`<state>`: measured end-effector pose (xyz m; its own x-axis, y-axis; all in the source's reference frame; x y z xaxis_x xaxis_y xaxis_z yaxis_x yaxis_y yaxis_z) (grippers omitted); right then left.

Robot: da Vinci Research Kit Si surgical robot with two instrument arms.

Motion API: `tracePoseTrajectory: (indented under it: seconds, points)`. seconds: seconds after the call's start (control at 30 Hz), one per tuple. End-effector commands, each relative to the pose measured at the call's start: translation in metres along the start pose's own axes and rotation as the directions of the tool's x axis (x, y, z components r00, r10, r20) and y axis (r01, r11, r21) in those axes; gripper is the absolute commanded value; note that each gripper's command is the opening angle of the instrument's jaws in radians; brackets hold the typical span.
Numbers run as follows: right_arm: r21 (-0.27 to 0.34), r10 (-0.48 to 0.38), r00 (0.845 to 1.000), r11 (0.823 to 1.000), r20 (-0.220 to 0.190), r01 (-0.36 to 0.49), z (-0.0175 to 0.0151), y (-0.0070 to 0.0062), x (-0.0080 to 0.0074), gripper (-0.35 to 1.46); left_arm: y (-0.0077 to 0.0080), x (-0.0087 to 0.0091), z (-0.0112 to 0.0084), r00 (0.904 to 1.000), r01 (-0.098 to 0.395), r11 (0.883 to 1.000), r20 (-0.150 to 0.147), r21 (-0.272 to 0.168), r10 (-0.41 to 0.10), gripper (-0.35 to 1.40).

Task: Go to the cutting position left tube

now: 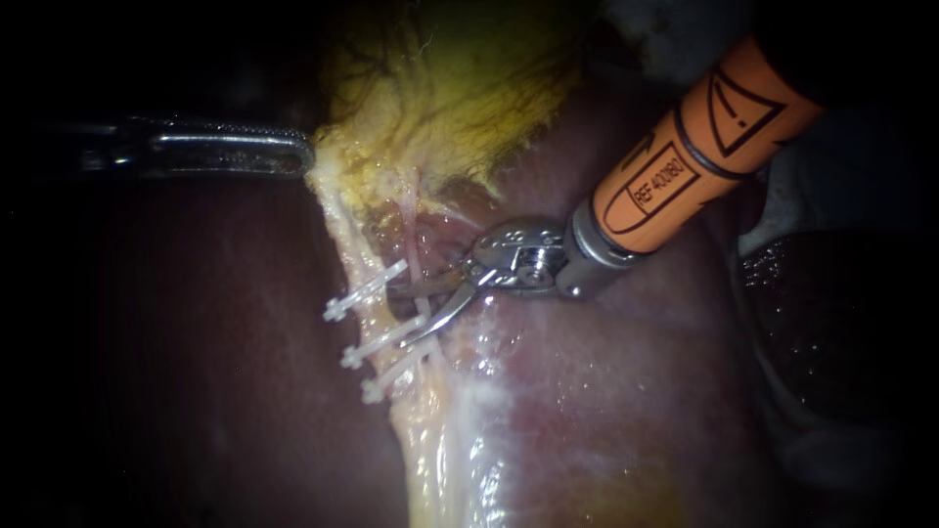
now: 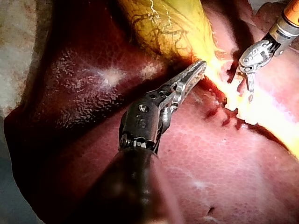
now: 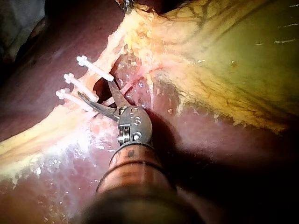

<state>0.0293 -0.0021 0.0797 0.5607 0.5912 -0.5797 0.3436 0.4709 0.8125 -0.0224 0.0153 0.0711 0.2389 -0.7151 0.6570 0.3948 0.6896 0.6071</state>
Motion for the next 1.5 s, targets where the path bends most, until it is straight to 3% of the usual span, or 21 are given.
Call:
tracePoseTrajectory:
  seconds: [0.03,0.33,0.7,0.93,1.3,1.5]
  points:
    - [0.005,0.002,1.000,1.000,-0.007,-0.002,0.0001,0.0000,0.0001,1.25,0.0000,0.0000,0.0000,1.0000,0.000,1.000,0.000,-0.001,0.000,-0.35]
    - [0.055,0.020,0.999,0.998,-0.045,-0.017,0.0014,0.0002,0.0010,1.25,0.0000,0.0001,0.0001,1.0000,-0.001,1.000,0.000,-0.001,0.001,-0.35]
    - [0.078,0.025,0.998,0.997,-0.050,-0.021,0.0038,0.0003,0.0023,1.25,0.0000,0.0001,0.0001,1.0000,-0.001,1.000,0.000,-0.001,0.001,-0.35]
    - [0.105,0.033,0.997,0.994,-0.076,-0.025,0.0054,-0.0003,0.0029,1.25,0.0000,0.0001,0.0001,1.0000,-0.001,1.000,0.000,-0.001,0.001,-0.35]
    - [0.181,0.078,0.983,0.982,-0.168,-0.046,0.0072,-0.0019,0.0041,1.25,0.0000,0.0001,0.0002,1.0000,-0.001,1.000,0.000,-0.001,0.001,-0.35]
    - [0.227,0.102,0.970,0.973,-0.222,-0.050,0.0069,-0.0032,0.0057,1.25,0.0000,0.0001,0.0001,1.0000,-0.001,1.000,0.000,-0.001,0.001,-0.35]
